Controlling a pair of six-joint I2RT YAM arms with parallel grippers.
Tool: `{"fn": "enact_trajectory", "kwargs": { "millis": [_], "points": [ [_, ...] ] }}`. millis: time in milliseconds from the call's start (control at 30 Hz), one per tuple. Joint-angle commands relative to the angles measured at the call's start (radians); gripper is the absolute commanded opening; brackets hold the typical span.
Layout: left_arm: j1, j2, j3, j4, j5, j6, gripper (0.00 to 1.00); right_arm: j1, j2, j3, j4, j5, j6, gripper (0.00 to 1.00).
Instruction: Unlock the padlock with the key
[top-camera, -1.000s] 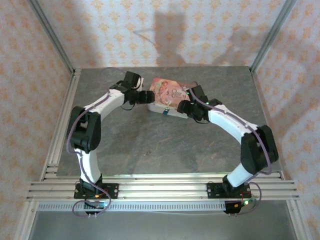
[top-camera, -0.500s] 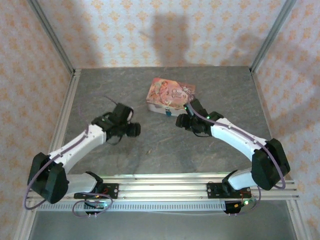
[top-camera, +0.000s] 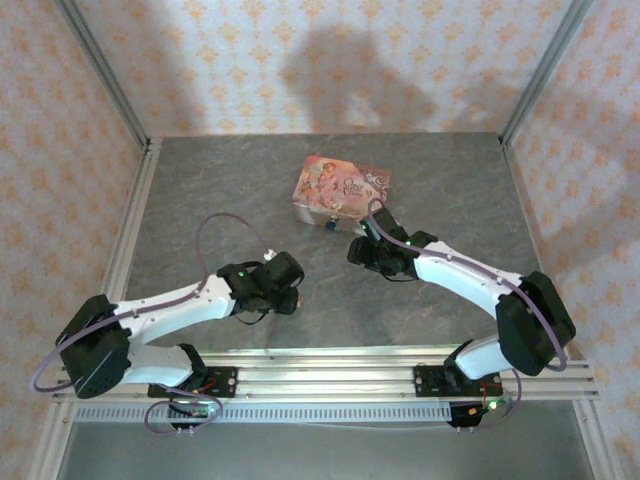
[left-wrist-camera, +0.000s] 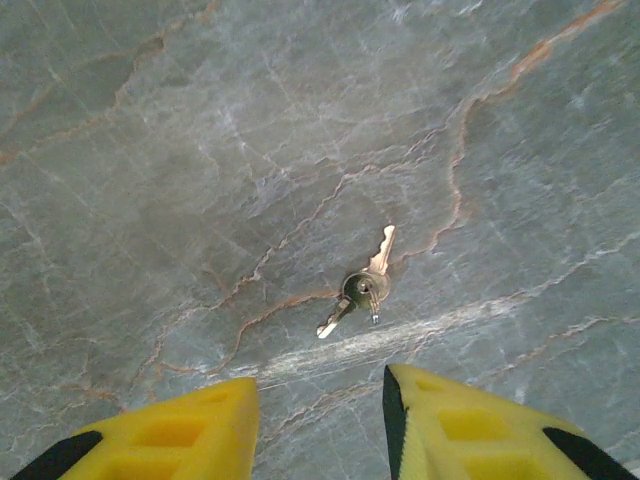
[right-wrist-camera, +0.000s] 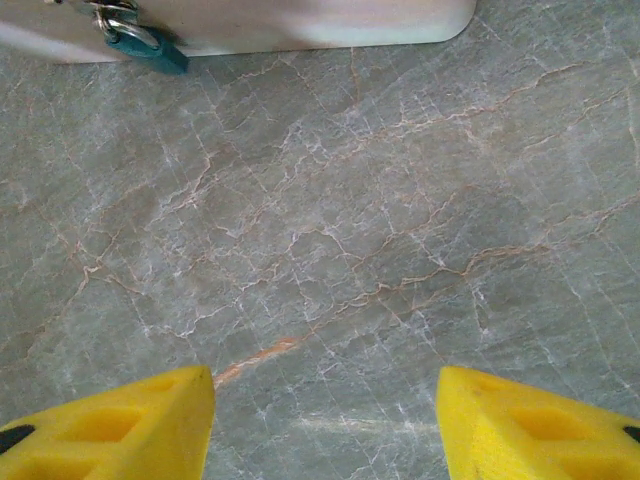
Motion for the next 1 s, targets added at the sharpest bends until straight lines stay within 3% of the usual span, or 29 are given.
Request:
{"fn": "enact_trajectory", "kwargs": {
  "millis": [0,367,967],
  "points": [
    [-0.011,0.031,-0.006,0.052,-0.011,-0.039,0.38,0.006,0.005,0.002,0.01,0.028,-0.01,0.61],
    [-0.04,0.197,0.075,0.081,-0.003,-0.041,0.27,0.006,0.012,-0.003,0.01,0.029,-0.015,0.61],
    [-0.06,0.298,0.076,0.096,-0.033,-0.047,0.24,0.006,-0.006,-0.014,-0.004,0.044,-0.024,0.61]
  ]
}}
